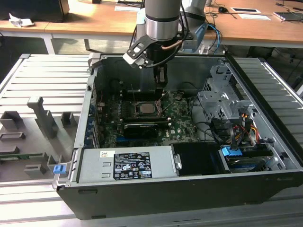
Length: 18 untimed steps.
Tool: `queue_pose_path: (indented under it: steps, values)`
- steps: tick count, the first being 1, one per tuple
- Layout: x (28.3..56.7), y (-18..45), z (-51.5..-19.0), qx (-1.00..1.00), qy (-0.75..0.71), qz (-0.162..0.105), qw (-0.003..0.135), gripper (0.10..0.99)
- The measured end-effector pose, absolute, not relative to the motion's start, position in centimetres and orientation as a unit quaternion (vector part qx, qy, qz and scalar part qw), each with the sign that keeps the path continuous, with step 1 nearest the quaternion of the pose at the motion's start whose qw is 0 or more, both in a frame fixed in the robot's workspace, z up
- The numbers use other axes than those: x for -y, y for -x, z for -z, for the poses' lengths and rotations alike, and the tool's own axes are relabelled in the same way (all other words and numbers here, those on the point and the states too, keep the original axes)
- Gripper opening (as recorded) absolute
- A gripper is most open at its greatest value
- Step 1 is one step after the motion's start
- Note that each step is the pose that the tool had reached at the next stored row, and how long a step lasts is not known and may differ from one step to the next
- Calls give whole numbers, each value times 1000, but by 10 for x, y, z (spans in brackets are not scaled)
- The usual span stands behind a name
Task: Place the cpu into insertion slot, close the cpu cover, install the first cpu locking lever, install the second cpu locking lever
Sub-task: 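Close the cpu cover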
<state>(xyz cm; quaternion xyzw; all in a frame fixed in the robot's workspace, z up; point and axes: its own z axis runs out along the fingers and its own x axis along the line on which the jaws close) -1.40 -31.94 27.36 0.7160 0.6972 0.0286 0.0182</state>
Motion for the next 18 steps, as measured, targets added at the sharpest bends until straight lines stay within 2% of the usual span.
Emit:
queue_pose_path:
  steps: [18]
  values:
    - [319, -23, -276, -697, -716, -28, 18, 106]
